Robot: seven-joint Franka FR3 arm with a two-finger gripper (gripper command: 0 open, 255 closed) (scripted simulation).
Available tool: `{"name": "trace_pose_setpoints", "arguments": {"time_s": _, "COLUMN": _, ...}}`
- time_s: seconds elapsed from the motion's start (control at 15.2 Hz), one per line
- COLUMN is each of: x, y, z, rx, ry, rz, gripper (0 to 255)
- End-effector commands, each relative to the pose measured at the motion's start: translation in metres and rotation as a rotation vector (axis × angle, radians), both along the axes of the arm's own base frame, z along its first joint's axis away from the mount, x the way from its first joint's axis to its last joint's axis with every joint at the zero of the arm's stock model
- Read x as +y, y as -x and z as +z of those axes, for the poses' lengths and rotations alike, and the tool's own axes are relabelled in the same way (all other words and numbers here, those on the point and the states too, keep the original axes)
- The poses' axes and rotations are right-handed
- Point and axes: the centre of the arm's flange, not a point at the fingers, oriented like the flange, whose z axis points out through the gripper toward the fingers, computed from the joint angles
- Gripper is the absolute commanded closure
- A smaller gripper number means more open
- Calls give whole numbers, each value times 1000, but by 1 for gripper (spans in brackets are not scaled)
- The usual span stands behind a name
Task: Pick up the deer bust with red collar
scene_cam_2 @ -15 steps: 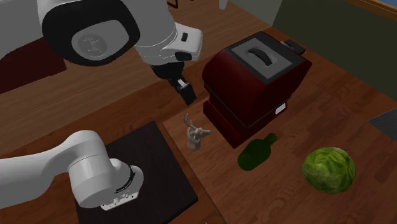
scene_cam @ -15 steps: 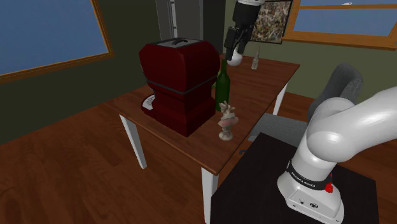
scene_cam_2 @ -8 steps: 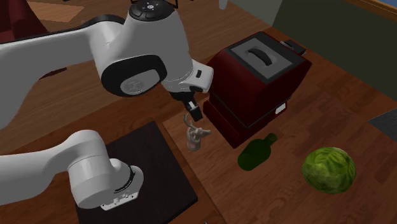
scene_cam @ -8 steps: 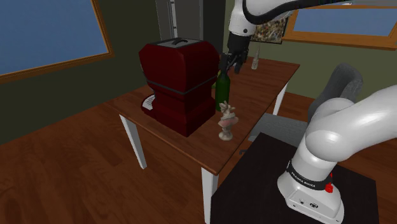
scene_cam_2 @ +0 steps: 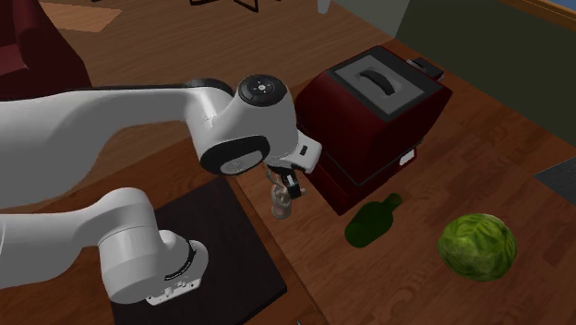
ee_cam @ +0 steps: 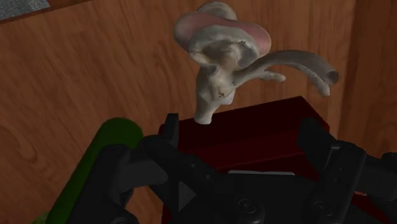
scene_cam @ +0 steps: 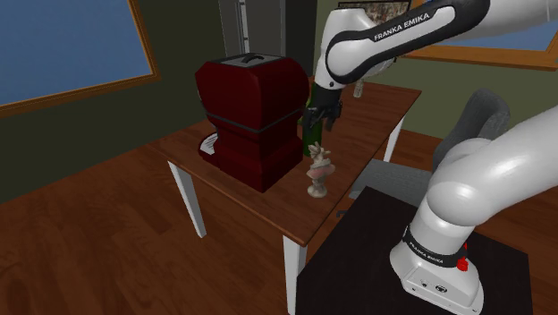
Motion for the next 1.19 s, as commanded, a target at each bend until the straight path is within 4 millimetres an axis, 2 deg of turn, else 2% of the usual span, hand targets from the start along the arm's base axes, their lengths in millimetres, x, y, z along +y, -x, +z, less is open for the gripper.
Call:
{"name": "trace_pose_setpoints", "arguments": {"time_s": 0.0, "x": -6, "y": -4, "z": -25, "rx": 4, "ry": -8, "rz": -38, "gripper": 0}}
{"name": "trace_pose_setpoints", "arguments": {"time_s": 0.13, "x": -10, "y": -7, "z": -44, "rx": 9, "ry": -14, "rz": -64, "gripper": 0}}
{"name": "trace_pose_setpoints", "arguments": {"time_s": 0.59, "x": -10, "y": -7, "z": -81, "rx": 9, "ry": -14, "rz": -64, "gripper": 0}}
{"name": "trace_pose_setpoints", "arguments": {"time_s": 0.73, "x": -10, "y": -7, "z": -84, "rx": 9, "ry": -14, "rz": -65, "gripper": 0}}
{"name": "trace_pose_setpoints", "arguments": {"time_s": 0.79, "x": -10, "y": -7, "z": -84, "rx": 9, "ry": -14, "rz": -64, "gripper": 255}}
{"name": "trace_pose_setpoints", "arguments": {"time_s": 1.12, "x": -10, "y": -7, "z": -85, "rx": 9, "ry": -14, "rz": -64, "gripper": 255}}
